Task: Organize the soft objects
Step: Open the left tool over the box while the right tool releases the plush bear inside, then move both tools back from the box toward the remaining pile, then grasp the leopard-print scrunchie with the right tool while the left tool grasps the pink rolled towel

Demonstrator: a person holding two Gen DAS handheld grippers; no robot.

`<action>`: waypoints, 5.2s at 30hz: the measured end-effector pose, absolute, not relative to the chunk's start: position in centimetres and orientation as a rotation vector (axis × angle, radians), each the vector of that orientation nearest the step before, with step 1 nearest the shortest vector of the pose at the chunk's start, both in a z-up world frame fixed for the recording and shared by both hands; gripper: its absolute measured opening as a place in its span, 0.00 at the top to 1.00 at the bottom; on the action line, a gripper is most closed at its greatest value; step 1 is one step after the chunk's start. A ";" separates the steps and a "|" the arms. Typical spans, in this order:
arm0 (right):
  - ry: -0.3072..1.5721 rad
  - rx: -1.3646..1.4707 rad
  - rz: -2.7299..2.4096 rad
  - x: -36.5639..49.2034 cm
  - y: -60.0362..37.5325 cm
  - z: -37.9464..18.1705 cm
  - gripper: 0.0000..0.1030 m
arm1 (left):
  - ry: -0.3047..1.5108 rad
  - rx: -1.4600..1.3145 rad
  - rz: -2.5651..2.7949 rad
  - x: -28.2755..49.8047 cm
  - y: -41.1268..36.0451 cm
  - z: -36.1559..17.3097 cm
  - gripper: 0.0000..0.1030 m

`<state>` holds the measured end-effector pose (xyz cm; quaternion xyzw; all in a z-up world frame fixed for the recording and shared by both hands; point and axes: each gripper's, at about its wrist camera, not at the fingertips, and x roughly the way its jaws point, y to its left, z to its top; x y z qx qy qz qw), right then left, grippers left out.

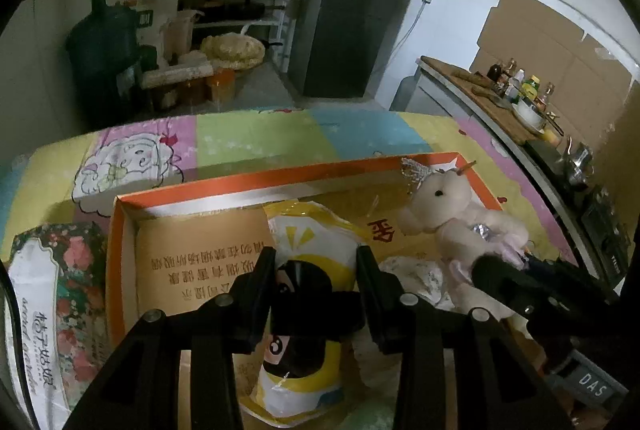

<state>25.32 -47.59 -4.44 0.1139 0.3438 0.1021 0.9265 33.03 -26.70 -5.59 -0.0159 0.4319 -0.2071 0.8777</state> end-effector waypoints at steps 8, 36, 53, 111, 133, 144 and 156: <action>0.734 0.228 0.205 25.6 -47.4 -5.1 0.63 | 0.922 -0.061 -0.420 33.2 -26.5 -5.7 0.55; 0.631 0.253 0.153 22.7 -47.9 -3.3 0.41 | 0.696 -0.043 -0.390 28.2 -24.1 0.0 0.22; 0.560 0.220 0.165 18.4 -44.5 -0.5 0.41 | 0.612 -0.015 -0.356 24.0 -20.8 2.3 0.22; 0.595 0.041 0.494 10.7 -20.6 -2.3 0.27 | 0.527 -0.137 -0.067 14.6 4.4 1.0 0.22; 0.741 0.031 0.397 12.9 -17.5 -7.4 0.27 | 0.631 -0.144 -0.129 15.3 6.1 -3.2 0.22; 0.776 0.002 0.309 13.2 -18.1 -8.5 0.71 | 0.740 -0.116 -0.186 16.9 4.0 -6.6 0.22; 0.674 0.087 0.381 10.6 -21.4 -5.7 0.83 | 0.793 -0.100 -0.178 18.0 2.7 -8.2 0.22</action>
